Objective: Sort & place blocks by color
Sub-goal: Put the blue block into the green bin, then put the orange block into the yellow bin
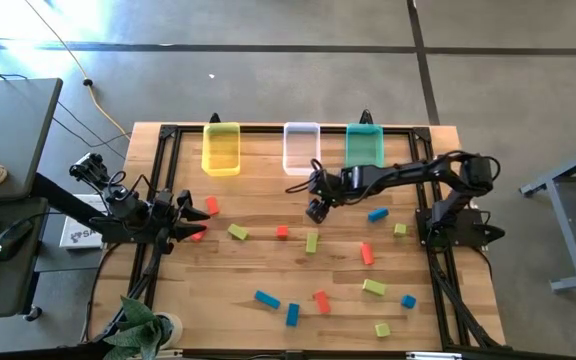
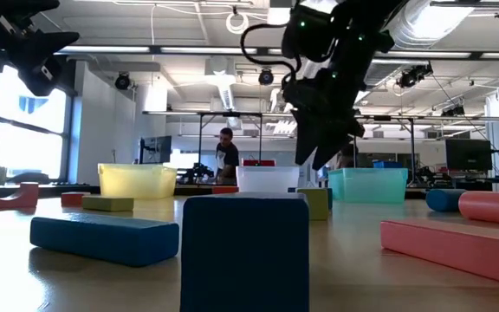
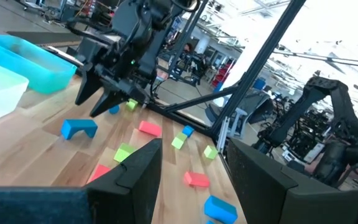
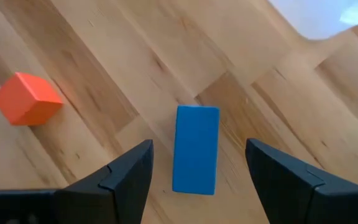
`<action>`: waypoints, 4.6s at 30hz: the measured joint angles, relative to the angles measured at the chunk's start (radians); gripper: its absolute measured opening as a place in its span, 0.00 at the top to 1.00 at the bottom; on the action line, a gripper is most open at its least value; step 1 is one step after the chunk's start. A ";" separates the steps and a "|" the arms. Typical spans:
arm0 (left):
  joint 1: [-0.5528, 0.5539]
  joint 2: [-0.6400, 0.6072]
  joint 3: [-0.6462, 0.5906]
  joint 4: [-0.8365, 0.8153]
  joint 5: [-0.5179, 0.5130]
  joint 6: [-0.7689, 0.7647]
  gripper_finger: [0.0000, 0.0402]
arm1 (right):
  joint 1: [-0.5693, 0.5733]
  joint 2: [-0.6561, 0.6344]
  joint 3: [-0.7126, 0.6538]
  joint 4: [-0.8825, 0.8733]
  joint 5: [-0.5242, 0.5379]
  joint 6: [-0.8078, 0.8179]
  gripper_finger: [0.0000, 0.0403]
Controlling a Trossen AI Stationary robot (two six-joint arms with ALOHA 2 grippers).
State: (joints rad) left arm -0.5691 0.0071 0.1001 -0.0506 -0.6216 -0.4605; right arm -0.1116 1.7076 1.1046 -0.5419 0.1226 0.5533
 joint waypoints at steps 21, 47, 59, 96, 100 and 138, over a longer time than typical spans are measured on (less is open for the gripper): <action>0.000 0.000 0.000 -0.005 0.000 0.000 0.57 | 0.000 0.131 0.000 0.008 -0.015 0.071 0.42; 0.000 0.001 0.060 -0.013 -0.119 -0.046 0.57 | -0.012 -0.004 0.059 -0.075 0.103 0.128 0.74; 0.000 0.076 0.270 -0.268 -0.237 0.087 0.57 | -0.153 -0.115 0.094 -0.177 0.296 0.119 0.74; 0.545 0.656 0.433 -0.524 0.138 -0.220 0.57 | -0.657 -0.042 0.091 -0.349 -0.024 -0.175 0.74; 0.625 0.716 0.434 -0.585 0.256 -0.292 0.57 | -0.657 -0.026 0.091 -0.349 -0.043 -0.197 0.72; 0.661 0.880 0.657 -1.139 0.524 -0.768 0.57 | -0.653 -0.028 0.091 -0.323 0.077 -0.352 0.46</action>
State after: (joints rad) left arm 0.0921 0.8875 0.7570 -1.1896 -0.0978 -1.2282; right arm -0.7643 1.6794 1.1957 -0.8648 0.1997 0.2008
